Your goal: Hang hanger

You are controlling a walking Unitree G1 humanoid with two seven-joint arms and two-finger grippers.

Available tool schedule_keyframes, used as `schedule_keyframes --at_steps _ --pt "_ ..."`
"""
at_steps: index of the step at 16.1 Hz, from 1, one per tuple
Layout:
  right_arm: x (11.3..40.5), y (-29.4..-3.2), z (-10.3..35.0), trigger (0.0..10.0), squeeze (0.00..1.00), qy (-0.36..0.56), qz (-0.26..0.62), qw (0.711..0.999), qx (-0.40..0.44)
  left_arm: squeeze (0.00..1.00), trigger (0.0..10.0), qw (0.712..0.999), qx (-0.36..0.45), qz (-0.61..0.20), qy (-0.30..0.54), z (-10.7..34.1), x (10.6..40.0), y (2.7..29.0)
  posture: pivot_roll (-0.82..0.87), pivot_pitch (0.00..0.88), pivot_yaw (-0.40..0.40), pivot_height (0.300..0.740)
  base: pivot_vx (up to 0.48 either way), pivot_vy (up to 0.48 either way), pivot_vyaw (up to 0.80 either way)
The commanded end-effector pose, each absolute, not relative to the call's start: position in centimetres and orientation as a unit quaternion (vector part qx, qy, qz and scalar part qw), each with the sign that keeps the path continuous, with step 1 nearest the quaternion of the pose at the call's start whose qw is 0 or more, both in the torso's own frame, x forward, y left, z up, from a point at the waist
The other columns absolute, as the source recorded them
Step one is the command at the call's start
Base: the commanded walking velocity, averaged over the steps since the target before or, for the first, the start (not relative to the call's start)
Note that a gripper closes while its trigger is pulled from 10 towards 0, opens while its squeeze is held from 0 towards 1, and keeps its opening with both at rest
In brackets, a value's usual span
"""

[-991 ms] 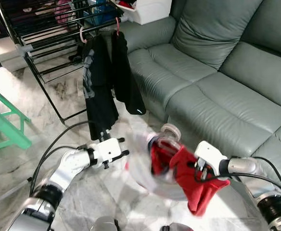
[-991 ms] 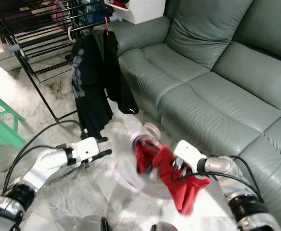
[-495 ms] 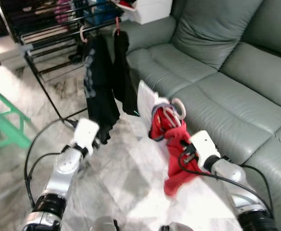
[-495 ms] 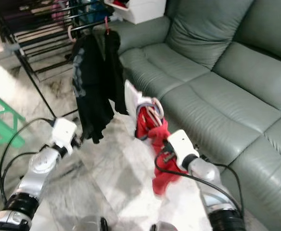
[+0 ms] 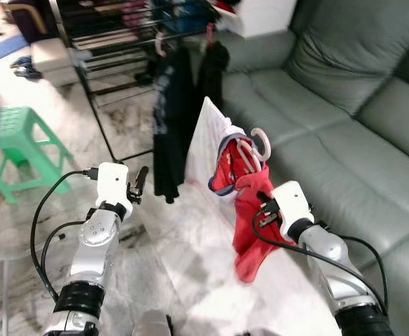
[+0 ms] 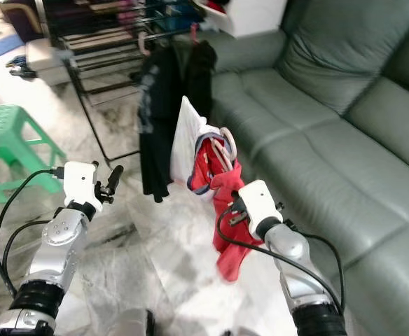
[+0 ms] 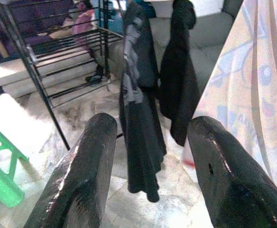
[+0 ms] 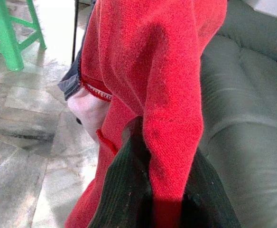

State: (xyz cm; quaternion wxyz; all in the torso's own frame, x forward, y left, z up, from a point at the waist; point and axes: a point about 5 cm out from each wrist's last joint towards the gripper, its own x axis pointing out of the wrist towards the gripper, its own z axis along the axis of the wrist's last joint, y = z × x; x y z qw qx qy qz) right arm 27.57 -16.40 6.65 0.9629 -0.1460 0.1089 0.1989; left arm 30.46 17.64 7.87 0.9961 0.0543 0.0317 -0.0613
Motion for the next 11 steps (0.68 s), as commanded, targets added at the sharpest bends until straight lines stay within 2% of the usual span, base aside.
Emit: schedule_keyframes --at_steps 1,7,8,11 --pt "28.2 -15.5 8.1 10.0 0.0 0.077 0.215 0.962 -0.146 0.0 10.0 0.997 0.052 -0.046 0.028 8.3 30.7 18.1 -0.04 0.012 0.022 0.74 0.368 0.0 0.66" --pt "27.3 -14.3 7.3 10.0 0.0 0.097 0.268 0.947 -0.148 0.0 10.0 0.997 0.05 -0.044 0.029 8.5 30.9 17.6 -0.05 0.004 0.021 0.74 0.395 0.0 0.6" --pt "27.3 -14.3 7.2 10.0 0.0 0.099 0.268 0.946 -0.15 0.0 10.0 0.997 0.05 -0.044 0.03 8.5 31.0 17.6 -0.05 0.004 0.019 0.74 0.409 0.251 0.47" --pt "27.3 -14.4 6.9 10.0 0.0 0.107 0.265 0.946 -0.15 0.0 10.0 0.998 0.047 -0.037 0.035 8.4 31.0 17.5 -0.05 0.004 0.019 0.74 0.405 0.256 0.0"
